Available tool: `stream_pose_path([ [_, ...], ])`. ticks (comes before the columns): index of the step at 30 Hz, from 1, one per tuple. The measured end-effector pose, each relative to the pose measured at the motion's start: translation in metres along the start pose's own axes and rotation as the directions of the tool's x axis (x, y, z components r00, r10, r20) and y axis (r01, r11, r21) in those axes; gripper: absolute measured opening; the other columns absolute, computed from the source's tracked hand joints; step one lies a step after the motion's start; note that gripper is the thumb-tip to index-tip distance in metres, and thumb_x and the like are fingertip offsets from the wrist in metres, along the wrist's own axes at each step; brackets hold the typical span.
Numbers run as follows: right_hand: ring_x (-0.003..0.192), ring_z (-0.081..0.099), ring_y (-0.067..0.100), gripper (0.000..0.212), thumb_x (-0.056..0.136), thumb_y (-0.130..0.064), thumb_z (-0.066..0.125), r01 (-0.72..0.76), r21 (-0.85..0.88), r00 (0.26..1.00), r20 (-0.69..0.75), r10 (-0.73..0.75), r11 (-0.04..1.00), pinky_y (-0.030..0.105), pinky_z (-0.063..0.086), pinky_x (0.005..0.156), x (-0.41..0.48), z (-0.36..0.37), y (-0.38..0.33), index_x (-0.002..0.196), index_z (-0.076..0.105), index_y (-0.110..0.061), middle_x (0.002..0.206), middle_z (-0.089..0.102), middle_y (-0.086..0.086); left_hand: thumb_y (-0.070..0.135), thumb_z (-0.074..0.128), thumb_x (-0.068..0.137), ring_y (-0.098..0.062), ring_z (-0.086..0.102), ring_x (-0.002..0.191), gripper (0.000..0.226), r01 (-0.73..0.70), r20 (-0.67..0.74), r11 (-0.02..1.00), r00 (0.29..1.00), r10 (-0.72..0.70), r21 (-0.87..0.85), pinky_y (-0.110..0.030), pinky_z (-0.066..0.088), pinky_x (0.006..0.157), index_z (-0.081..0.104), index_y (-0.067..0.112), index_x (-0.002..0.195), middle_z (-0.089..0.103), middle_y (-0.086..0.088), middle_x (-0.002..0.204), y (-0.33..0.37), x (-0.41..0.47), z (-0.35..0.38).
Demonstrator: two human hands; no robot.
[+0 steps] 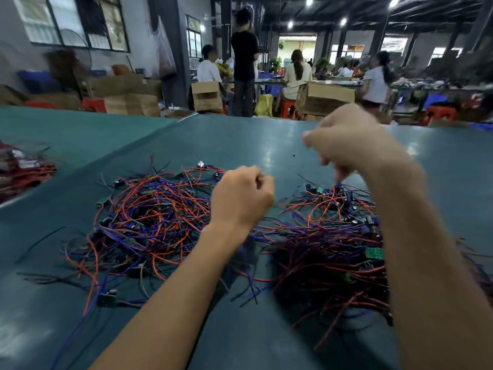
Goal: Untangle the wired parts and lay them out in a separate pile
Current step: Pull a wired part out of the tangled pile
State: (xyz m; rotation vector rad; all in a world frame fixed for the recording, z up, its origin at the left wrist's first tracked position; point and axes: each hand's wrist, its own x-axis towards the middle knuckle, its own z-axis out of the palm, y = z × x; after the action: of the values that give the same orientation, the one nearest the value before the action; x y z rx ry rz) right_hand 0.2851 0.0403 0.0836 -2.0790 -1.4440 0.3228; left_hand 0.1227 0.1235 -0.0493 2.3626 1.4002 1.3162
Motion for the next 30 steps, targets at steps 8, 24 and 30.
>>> stream_pose_path([
  [8,0.066,0.064,0.028,0.011,0.078,-0.016,0.053,0.067,-0.295,0.983,0.185,-0.012,0.953,0.03,0.049,0.065,0.009,0.122,-0.003,0.069,0.05,-0.011,0.064,0.061,0.005,0.021,0.069,0.072,-0.032,0.065,0.085,0.014,0.118,0.545,0.925,0.778,-0.312,0.36,-0.043,0.059,0.083,0.058,0.014,0.068,0.057,-0.007,0.076,-0.051,0.039,-0.002],
  [24,0.038,0.056,0.022,0.02,0.087,-0.015,0.052,-0.252,0.207,0.968,0.05,0.247,0.945,0.022,0.042,0.043,0.039,0.083,0.073,0.091,0.062,0.001,0.056,0.063,0.01,0.013,0.063,0.077,-0.033,0.055,0.079,0.02,0.164,0.444,0.902,0.826,-0.346,0.4,-0.033,0.044,0.07,0.044,0.014,0.071,0.048,-0.008,0.073,-0.043,0.042,-0.009],
  [30,0.114,0.064,0.034,0.035,0.088,-0.028,0.057,-0.204,-0.282,0.979,-0.065,0.194,0.937,0.038,0.045,0.083,0.023,0.118,0.072,0.118,0.064,-0.013,0.125,0.067,0.014,0.01,0.06,0.079,-0.028,0.054,0.066,0.016,0.084,0.426,0.861,0.842,-0.331,0.502,-0.031,0.045,0.061,0.046,0.009,0.07,0.048,-0.01,0.069,-0.034,0.049,-0.022],
])
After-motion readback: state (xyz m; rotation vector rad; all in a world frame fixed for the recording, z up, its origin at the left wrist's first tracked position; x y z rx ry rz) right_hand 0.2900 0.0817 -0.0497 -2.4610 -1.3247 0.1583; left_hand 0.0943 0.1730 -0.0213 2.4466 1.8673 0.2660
